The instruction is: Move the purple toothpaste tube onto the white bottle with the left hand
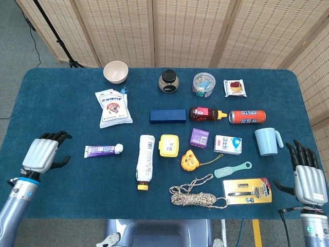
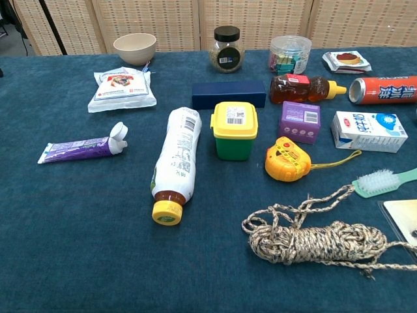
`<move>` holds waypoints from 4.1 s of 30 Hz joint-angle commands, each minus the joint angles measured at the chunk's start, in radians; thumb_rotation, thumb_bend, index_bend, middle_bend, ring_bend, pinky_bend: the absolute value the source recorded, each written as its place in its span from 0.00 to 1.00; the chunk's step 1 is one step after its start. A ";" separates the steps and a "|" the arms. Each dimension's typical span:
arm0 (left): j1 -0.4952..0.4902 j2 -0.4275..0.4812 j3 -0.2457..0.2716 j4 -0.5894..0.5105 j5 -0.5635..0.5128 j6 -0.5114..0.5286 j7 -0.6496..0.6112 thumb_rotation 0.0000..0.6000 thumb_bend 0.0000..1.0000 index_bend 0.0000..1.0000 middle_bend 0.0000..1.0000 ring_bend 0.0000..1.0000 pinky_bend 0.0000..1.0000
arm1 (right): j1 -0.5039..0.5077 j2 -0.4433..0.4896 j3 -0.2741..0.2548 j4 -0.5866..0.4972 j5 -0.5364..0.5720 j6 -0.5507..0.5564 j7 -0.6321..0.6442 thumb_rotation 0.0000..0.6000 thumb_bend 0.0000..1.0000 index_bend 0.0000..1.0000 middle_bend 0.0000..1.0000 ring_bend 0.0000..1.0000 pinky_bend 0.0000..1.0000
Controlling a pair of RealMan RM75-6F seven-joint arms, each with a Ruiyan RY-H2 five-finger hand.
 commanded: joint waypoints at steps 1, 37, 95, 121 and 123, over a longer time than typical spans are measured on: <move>-0.040 -0.026 -0.011 0.017 -0.025 -0.043 0.018 0.93 0.28 0.28 0.24 0.28 0.28 | 0.000 -0.001 -0.001 -0.001 0.001 -0.001 -0.002 1.00 0.00 0.03 0.00 0.00 0.00; -0.281 -0.325 -0.004 0.249 -0.298 -0.232 0.146 0.96 0.28 0.33 0.24 0.30 0.28 | -0.024 0.010 -0.011 -0.010 -0.005 0.032 0.002 1.00 0.00 0.03 0.00 0.00 0.00; -0.318 -0.421 0.034 0.295 -0.377 -0.194 0.143 1.00 0.73 0.52 0.43 0.53 0.54 | -0.080 0.040 -0.024 -0.047 -0.043 0.097 0.009 1.00 0.00 0.03 0.00 0.00 0.00; -0.346 -0.066 0.016 0.103 -0.063 -0.258 -0.075 1.00 1.00 0.62 0.53 0.60 0.59 | -0.013 0.055 -0.022 -0.060 -0.141 0.012 0.090 1.00 0.00 0.03 0.00 0.00 0.00; -0.358 -0.025 0.022 0.082 -0.034 -0.287 -0.089 1.00 1.00 0.62 0.53 0.59 0.59 | 0.003 0.057 -0.019 -0.059 -0.155 -0.005 0.109 1.00 0.00 0.03 0.00 0.00 0.00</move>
